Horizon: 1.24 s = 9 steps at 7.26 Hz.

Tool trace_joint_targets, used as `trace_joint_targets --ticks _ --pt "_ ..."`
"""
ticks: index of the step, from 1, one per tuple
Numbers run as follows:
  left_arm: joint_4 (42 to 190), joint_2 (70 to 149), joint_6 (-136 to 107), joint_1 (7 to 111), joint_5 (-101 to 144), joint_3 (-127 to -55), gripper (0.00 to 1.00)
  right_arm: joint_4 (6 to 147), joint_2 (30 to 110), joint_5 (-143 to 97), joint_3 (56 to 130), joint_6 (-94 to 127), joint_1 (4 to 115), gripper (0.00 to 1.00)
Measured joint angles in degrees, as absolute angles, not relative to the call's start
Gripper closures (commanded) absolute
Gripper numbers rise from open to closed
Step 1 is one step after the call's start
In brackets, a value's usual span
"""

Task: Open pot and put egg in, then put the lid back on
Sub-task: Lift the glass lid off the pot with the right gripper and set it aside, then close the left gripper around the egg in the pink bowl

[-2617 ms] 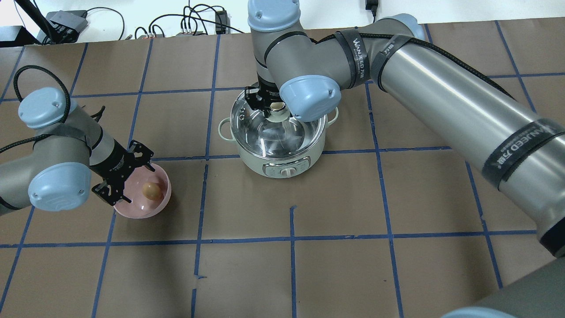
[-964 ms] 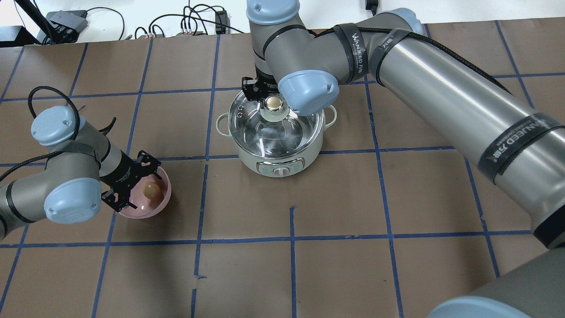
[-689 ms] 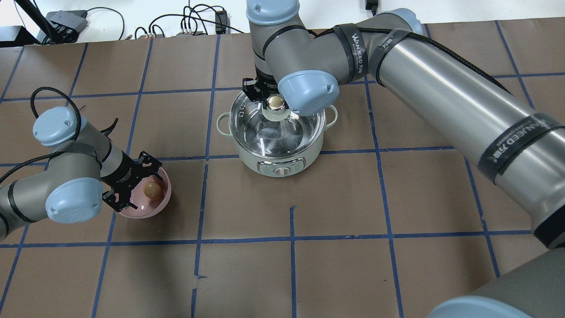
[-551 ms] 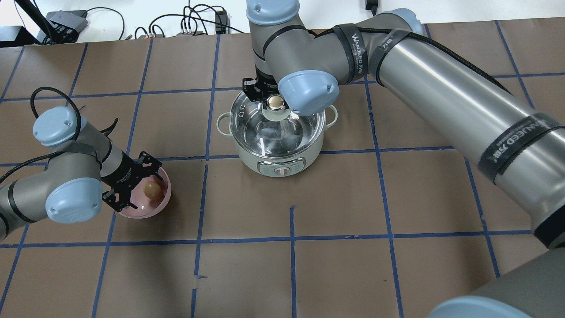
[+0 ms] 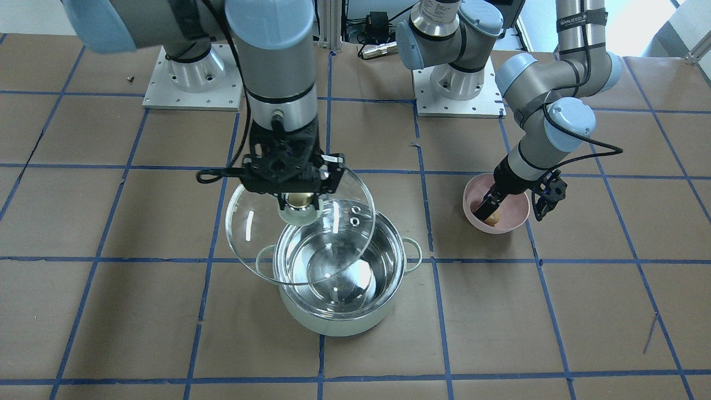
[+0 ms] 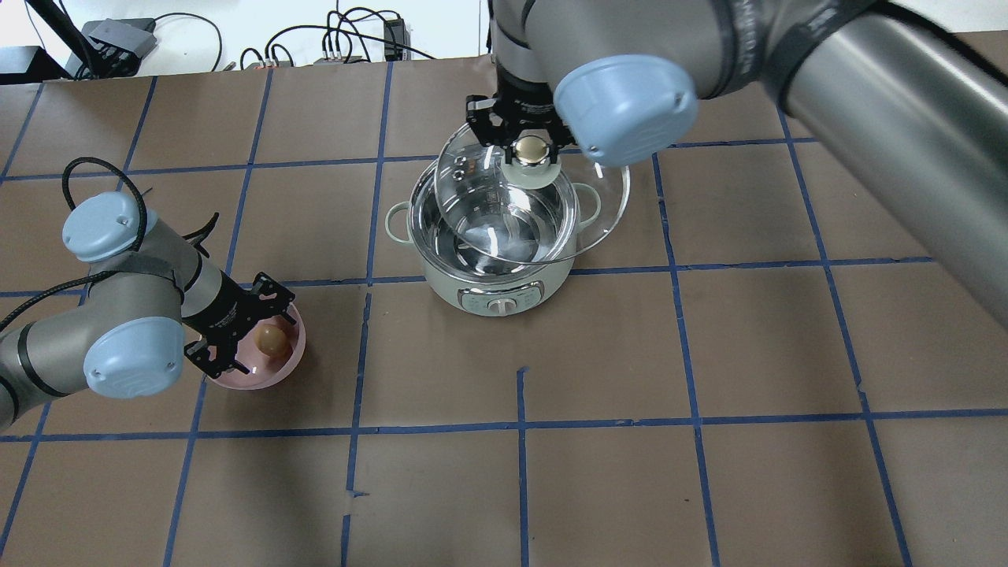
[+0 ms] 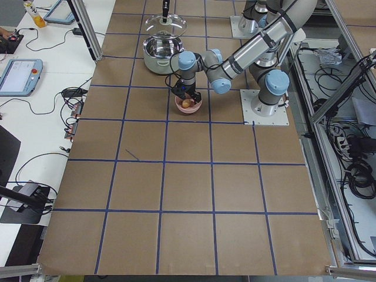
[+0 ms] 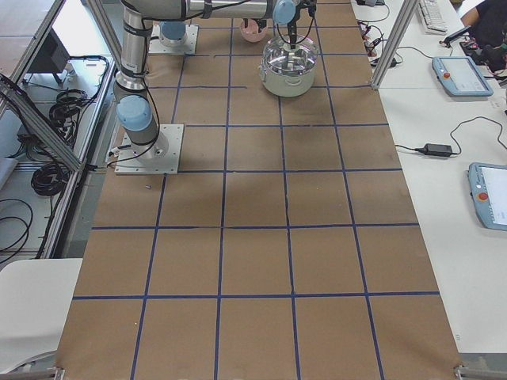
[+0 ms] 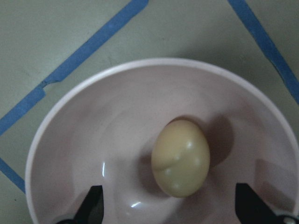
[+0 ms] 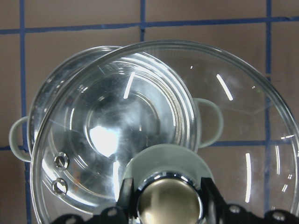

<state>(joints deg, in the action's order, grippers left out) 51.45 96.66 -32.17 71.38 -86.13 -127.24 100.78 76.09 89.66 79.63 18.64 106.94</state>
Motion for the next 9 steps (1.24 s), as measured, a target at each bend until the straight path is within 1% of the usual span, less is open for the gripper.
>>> trace_joint_targets --ticks 2,3,9 --pt "51.8 96.9 -30.4 71.4 -85.5 -127.2 0.01 87.7 83.5 89.2 80.9 10.8 98.4 0.81" --pt "52.3 96.9 -29.7 71.3 -85.5 -127.2 0.01 84.9 85.3 89.2 81.7 7.1 95.8 0.81" --pt "53.2 97.6 -26.4 71.2 -86.1 -127.2 0.01 84.4 88.6 89.5 85.2 2.4 93.7 0.8"
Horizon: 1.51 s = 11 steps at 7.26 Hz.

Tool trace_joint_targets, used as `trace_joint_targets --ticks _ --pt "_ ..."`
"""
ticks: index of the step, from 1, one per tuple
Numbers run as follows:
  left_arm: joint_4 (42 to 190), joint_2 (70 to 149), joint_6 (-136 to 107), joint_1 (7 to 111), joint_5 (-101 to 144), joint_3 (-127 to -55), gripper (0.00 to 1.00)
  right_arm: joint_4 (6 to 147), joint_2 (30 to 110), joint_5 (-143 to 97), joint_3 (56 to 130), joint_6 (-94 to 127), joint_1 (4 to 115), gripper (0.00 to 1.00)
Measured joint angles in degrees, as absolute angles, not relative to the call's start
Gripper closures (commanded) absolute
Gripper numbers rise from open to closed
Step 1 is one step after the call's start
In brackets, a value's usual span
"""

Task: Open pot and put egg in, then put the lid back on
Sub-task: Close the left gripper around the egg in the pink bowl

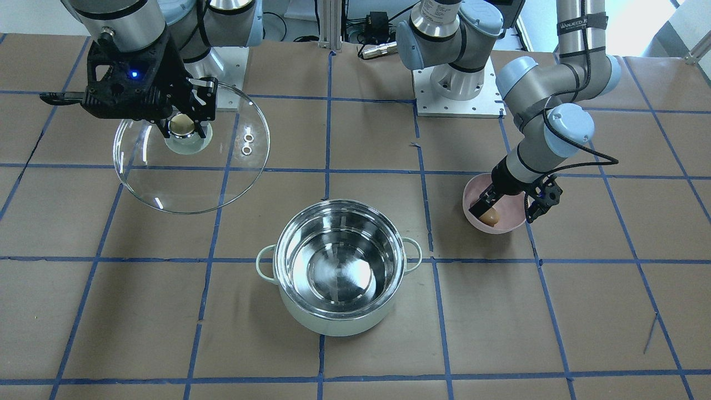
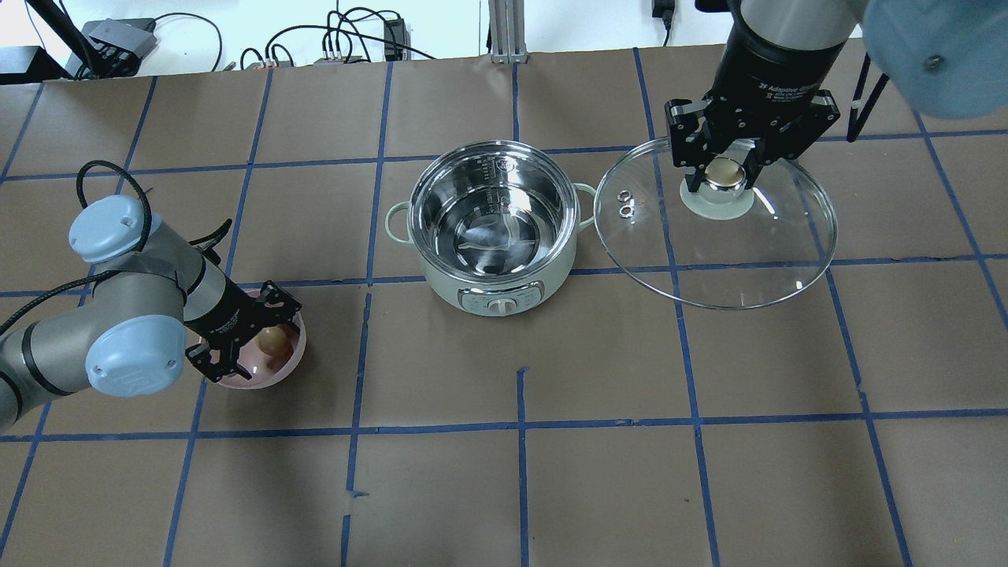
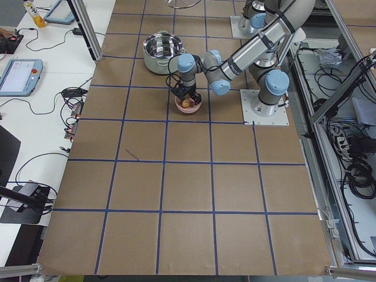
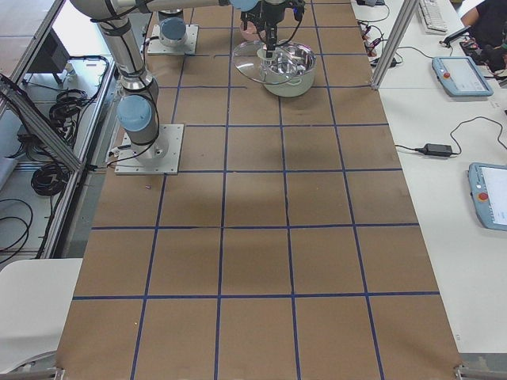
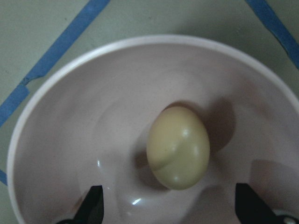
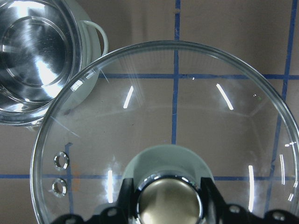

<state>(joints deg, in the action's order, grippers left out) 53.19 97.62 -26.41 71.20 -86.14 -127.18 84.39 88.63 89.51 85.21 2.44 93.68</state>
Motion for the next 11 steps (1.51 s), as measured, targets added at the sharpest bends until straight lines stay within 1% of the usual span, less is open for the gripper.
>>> trace_joint_targets --ticks 11 --pt "53.7 99.0 -24.9 71.2 -85.3 -127.1 0.01 84.2 88.8 89.2 85.6 2.3 93.5 0.75"
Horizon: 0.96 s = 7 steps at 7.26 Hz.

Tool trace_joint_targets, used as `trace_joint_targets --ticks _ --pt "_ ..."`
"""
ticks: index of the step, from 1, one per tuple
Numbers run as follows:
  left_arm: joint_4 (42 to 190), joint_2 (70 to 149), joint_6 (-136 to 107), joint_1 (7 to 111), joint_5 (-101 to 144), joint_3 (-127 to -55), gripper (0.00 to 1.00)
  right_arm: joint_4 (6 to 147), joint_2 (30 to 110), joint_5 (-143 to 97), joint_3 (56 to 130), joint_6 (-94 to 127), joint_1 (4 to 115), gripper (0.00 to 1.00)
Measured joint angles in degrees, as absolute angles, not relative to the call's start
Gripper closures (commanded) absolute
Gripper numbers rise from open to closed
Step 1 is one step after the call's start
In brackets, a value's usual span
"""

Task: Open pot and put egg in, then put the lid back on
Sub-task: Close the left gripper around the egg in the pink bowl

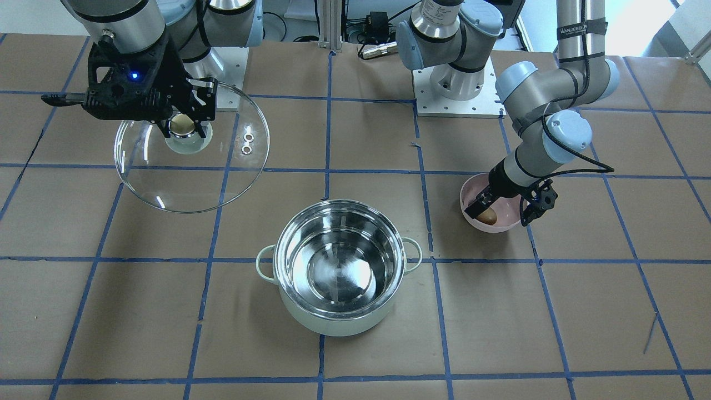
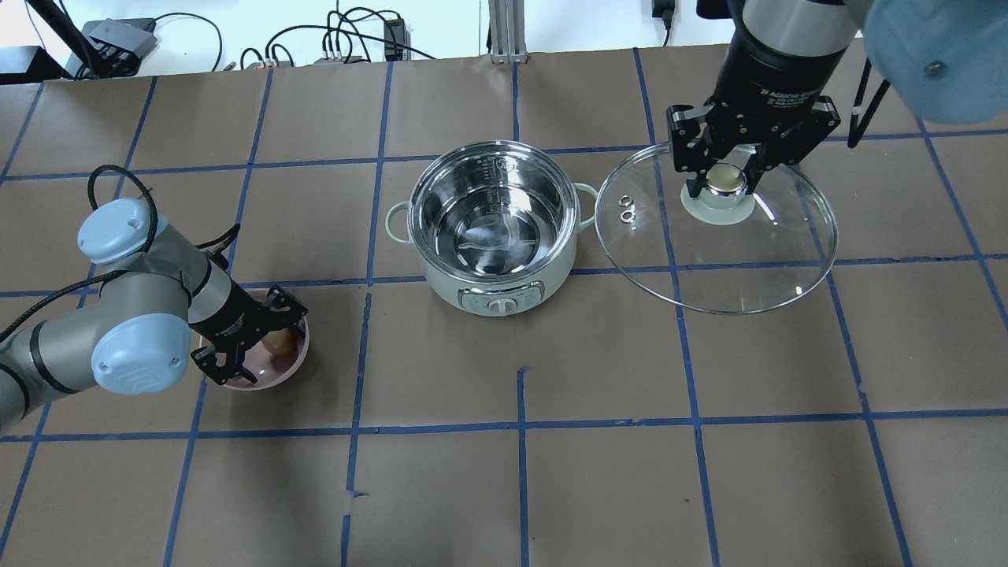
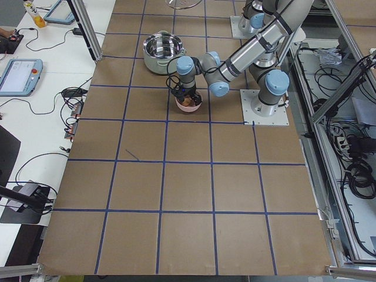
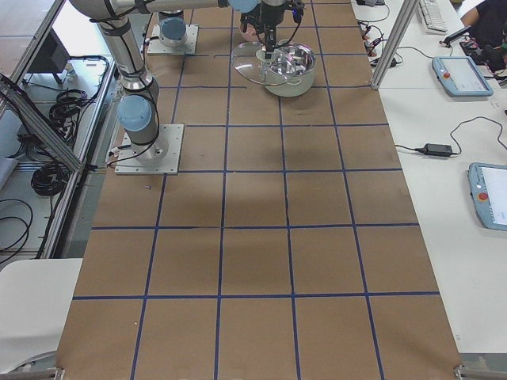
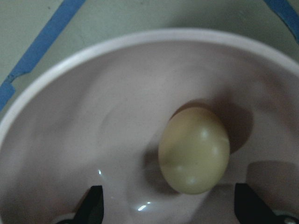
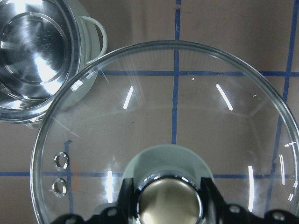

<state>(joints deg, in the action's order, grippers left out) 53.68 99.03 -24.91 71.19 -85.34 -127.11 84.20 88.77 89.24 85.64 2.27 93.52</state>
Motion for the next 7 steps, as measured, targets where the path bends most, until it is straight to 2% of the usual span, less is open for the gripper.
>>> trace_joint_targets --ticks 7 --pt "52.6 99.1 -25.5 71.1 -86.2 -126.6 0.01 84.1 88.8 89.2 85.6 2.3 93.5 0.75"
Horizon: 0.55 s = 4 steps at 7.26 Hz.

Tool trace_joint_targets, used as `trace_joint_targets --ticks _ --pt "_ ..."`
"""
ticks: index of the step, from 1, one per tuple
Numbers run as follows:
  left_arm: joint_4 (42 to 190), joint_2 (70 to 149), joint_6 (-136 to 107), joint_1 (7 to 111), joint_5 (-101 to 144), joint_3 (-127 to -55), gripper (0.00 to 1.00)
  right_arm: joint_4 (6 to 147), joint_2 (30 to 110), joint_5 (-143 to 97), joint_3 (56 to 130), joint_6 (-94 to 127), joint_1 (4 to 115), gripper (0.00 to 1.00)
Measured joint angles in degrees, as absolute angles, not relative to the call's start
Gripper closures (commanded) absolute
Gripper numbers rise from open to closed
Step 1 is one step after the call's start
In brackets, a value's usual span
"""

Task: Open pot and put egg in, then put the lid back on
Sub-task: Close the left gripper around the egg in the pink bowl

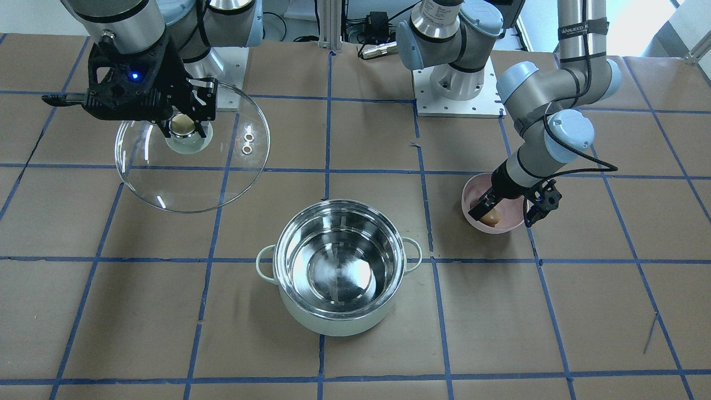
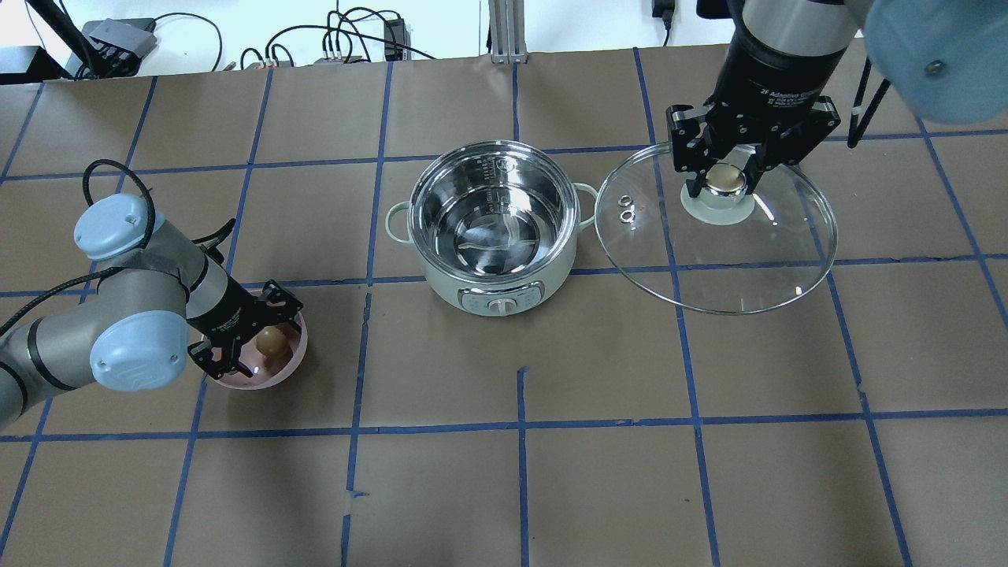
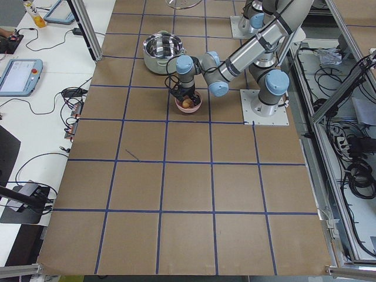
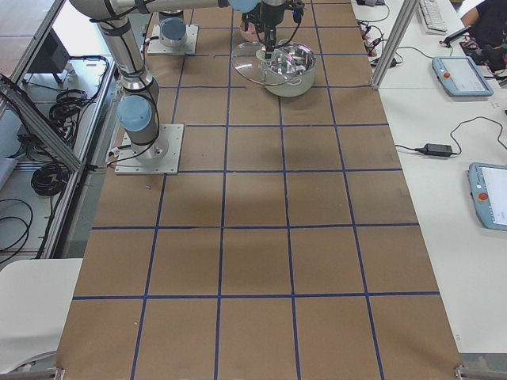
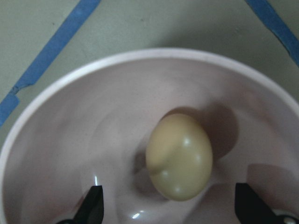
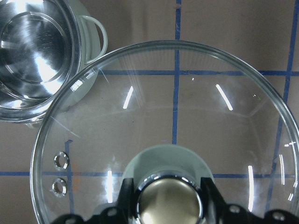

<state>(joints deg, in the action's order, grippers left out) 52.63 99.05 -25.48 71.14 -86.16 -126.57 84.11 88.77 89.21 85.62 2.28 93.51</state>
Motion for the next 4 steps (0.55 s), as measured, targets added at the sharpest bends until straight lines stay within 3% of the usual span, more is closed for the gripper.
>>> trace_joint_targets --ticks 4 --pt "49.1 99.1 -25.8 71.1 -87.5 -126.9 0.01 84.1 88.8 89.1 85.7 2.3 93.5 0.75"
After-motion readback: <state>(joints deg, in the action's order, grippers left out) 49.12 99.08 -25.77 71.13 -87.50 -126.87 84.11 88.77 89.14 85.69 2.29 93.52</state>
